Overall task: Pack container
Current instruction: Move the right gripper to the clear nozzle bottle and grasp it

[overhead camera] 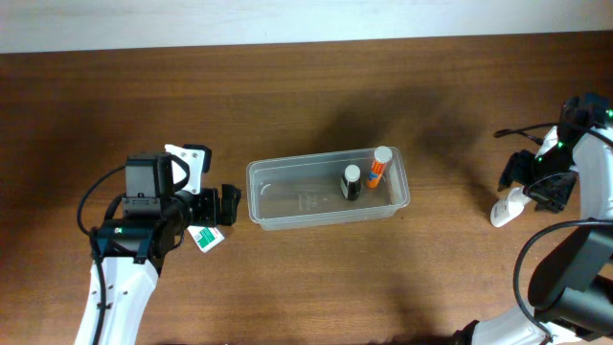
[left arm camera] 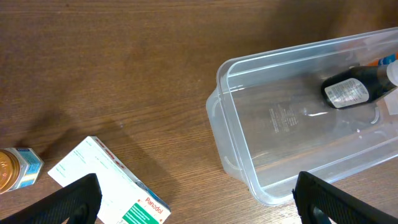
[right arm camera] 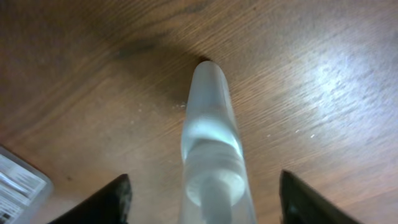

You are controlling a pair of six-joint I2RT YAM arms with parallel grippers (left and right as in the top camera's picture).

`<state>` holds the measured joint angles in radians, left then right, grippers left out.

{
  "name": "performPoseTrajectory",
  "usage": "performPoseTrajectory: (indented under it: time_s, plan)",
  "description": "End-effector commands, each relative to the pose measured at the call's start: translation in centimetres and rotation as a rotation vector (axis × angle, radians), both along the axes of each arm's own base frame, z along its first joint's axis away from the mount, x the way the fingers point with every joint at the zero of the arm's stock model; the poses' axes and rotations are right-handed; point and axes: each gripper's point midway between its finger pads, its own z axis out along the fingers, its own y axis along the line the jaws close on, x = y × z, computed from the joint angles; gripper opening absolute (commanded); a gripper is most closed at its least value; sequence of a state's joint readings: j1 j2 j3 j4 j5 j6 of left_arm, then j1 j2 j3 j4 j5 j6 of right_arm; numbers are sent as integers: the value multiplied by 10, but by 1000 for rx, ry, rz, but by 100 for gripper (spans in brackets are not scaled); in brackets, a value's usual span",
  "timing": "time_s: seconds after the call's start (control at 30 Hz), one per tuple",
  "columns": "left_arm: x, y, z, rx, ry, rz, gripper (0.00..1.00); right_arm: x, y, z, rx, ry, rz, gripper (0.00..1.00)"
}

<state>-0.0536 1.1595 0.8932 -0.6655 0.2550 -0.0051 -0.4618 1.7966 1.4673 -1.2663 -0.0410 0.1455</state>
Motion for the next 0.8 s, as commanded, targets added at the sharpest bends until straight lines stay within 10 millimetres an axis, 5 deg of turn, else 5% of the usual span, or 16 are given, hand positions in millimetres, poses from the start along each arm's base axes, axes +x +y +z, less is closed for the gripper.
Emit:
performPoseTrajectory:
  time_s: [0.0, 0.37, 0.77]
  plan:
    - [4, -3, 10, -11, -24, -8, 99, -2, -1, -2, 2, 6, 3, 58]
    - [4, -3, 9, -11, -23, -8, 100, -3, -1, -2, 3, 7, 6, 32]
    - [4, -3, 9, -11, -23, -8, 100, -2, -1, -2, 3, 6, 6, 22]
